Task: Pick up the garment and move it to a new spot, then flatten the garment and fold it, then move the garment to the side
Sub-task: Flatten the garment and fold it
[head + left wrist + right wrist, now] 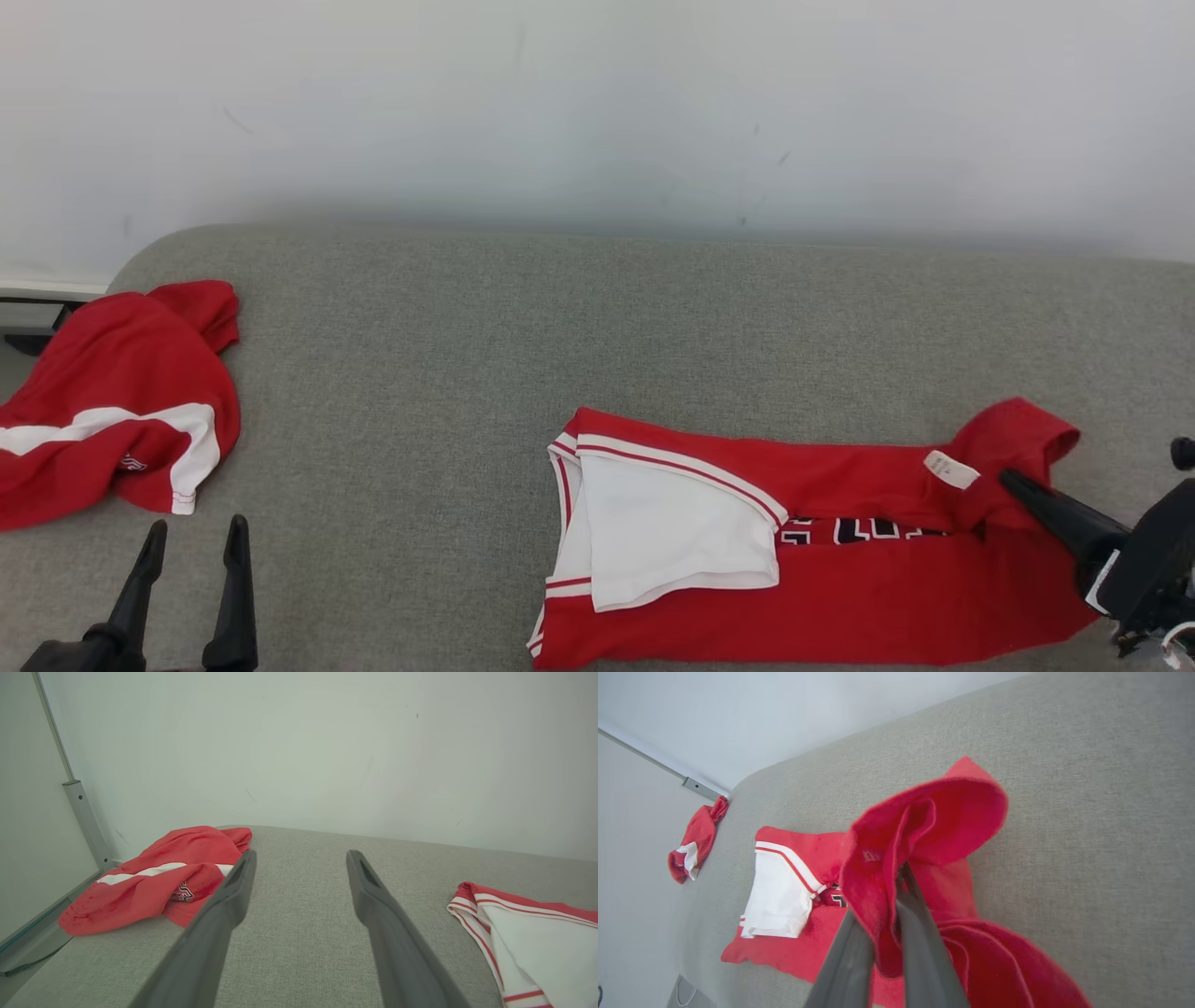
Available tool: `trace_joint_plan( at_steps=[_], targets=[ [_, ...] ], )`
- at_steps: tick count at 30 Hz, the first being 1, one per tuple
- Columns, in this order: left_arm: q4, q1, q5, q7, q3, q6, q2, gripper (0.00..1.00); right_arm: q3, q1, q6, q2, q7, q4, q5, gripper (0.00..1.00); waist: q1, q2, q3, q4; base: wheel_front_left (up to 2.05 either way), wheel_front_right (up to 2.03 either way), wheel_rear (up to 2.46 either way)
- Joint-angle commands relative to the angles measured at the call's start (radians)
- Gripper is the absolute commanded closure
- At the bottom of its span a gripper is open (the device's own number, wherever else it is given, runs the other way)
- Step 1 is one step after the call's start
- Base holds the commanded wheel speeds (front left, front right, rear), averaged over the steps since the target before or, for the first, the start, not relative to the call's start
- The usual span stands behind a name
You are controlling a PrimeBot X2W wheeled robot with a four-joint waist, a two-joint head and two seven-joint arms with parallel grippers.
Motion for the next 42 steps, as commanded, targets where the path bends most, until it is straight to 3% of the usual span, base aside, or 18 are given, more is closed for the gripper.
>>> trace_joint_plan(
  at_steps=[1, 10, 18, 30, 42],
  targets=[
    [0.005, -0.013, -0.004, -0.005, 0.0, -0.001, 0.006, 0.0, -0.004, 0.007, 0.0, 0.007, 0.014, -0.025, 0.021, 1.0, 0.0, -0.0001, 0.003, 0.004, 0.0, 0.0, 0.0],
    [0.022, -0.039, -0.004, -0.005, -0.017, -0.002, -0.008, 0.0, 0.024, -0.07, 0.0, 0.082, 0.082, -0.087, 0.091, 1.0, 0.0, -0.0001, 0.009, 0.03, 0.0, 0.0, 0.0],
    [0.036, -0.063, 0.0, -0.005, -0.032, -0.013, -0.025, 0.0, 0.071, -0.186, 0.0, 0.182, 0.102, -0.011, 0.073, 1.0, 0.0, -0.0001, 0.02, 0.059, 0.0, 0.0, 0.0],
    [0.049, -0.077, 0.007, -0.006, -0.027, -0.021, -0.047, 0.0, 0.161, -0.258, 0.0, 0.284, 0.125, 0.056, 0.038, 1.0, 0.0, -0.0001, 0.027, 0.089, 0.0, 0.0, 0.0],
    [0.065, -0.092, 0.024, -0.006, -0.024, -0.041, -0.07, 0.0, 0.232, -0.321, 0.0, 0.39, 0.085, 0.177, -0.026, 1.0, 0.0, -0.0001, 0.033, 0.117, 0.0, 0.0, 0.0]
  ],
)
